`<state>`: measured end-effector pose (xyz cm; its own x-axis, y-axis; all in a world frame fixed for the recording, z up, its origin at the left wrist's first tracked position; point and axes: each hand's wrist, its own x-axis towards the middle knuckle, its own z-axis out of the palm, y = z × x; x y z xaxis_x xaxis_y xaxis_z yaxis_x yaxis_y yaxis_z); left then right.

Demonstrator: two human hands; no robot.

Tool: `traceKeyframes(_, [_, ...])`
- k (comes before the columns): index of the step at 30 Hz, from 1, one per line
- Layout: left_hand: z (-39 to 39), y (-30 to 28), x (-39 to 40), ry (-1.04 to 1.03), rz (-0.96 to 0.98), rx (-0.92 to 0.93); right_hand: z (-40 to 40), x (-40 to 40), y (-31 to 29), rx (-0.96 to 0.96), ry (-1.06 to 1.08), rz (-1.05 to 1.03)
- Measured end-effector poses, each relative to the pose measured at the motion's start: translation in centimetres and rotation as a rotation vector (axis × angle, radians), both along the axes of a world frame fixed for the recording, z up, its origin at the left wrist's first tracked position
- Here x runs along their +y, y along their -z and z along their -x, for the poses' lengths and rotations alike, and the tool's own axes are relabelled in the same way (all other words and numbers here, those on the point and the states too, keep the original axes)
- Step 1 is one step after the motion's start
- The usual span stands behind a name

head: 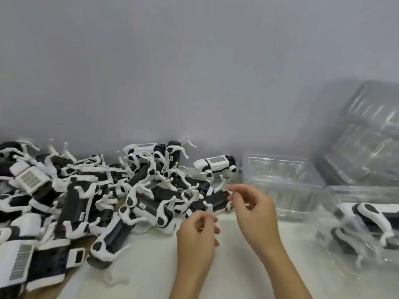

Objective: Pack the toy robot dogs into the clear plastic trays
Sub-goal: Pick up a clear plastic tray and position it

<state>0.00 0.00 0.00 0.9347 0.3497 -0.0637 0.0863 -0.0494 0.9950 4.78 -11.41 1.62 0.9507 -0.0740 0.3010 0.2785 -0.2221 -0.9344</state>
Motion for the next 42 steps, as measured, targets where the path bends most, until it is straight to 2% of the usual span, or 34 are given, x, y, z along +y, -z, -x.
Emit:
traceKeyframes(3, [-1.0, 0.5, 0.7, 0.008, 0.057, -0.026, -1.2, -1.8, 0.0, -0.182, 0.151, 0.142])
traceKeyframes(5, [-1.0, 0.5, 0.5, 0.032, 0.016, -0.041, -1.9, -3.3, -0.3, -0.261, 0.21, 0.18])
traceKeyframes(6, [-1.0, 0.4, 0.1, 0.047, -0.023, -0.049, -2.1, -3.8, -0.2, -0.263, 0.229, 0.226])
traceKeyframes(10, [-1.5, -0.8, -1.1, 0.163, -0.269, -0.145, -2.6, -5.3, 0.9, -0.053, 0.224, 0.465])
traceKeyframes(12, [-2.1, -1.2, -1.5, 0.226, -0.401, -0.181, -2.7, -5.2, 1.0, -0.038, 0.214, 0.504])
traceKeyframes(16, [-2.4, -0.3, -1.5, 0.148, -0.289, -0.159, -2.9, -5.0, 0.8, -0.112, 0.311, 0.426])
traceKeyframes(26, [-3.1, 0.4, -1.4, 0.189, -0.342, -0.147, -3.4, -5.0, 0.7, -0.229, 0.315, 0.033])
traceKeyframes(33, [-3.5, -1.0, -2.0, 0.227, 0.05, -0.082, -3.2, -5.0, 0.0, -0.285, 0.3, -0.088])
traceKeyframes(36, [-4.7, -2.5, -2.8, 0.225, -0.034, -0.142, -3.2, -4.9, -0.1, -0.294, 0.29, -0.071])
traceKeyframes(39, [-6.6, -3.3, -3.7, 0.088, -0.118, -0.226, -3.3, -5.0, 0.0, -0.297, 0.297, -0.08])
traceKeyframes(42, [-7.1, -2.1, -4.4, 0.073, -0.1, -0.191, -3.2, -5.2, -0.1, -0.304, 0.279, -0.124])
